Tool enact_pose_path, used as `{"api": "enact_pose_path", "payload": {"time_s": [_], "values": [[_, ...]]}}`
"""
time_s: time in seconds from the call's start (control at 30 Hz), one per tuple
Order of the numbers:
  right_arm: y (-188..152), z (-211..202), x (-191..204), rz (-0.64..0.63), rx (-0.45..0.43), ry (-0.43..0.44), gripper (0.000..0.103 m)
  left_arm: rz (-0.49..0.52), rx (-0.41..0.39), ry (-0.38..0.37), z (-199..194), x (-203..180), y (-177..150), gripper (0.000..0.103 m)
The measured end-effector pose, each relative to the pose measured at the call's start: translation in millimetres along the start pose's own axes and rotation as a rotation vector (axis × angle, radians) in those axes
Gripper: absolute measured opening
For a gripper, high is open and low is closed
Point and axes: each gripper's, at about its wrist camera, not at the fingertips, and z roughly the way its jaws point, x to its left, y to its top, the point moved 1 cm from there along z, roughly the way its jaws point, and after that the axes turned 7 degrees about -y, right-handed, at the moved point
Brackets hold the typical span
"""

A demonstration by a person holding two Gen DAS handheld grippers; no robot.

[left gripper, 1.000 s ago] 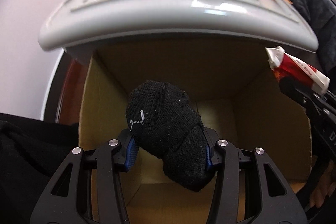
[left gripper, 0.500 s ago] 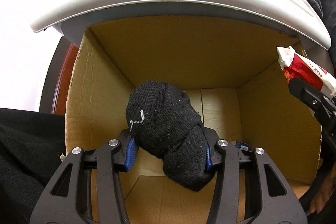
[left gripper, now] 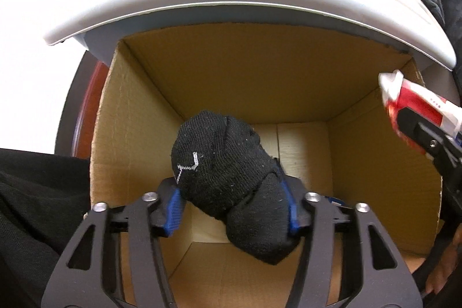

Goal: Collect trash
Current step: 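Move both tools over the box and release the black sock and the packet, then grasp the orange sock with the left tool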

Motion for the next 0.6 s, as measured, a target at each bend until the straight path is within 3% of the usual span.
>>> {"api": "enact_pose_path", "payload": {"time_s": [0.03,0.07,0.3,0.6], "values": [[1.1,-3.3,-2.4,0.012,-0.022,-0.013,0.052,-0.001,0.001,0.023,-0.7,0.4,1.1,0.074],[2.1,-6.3,-5.3,0.028,-0.041,-0.019,0.053,-0.006,-0.005,0.034,-2.5,1.6,2.2,0.075],[5.6,-10.5,-23.2,0.108,-0.051,-0.034,0.054,-0.048,-0.017,0.061,-8.6,11.0,6.6,0.076],[7.1,-14.0,-24.3,0.121,-0.07,-0.046,0.06,-0.068,-0.028,0.034,-10.6,14.6,10.0,0.076]]}}
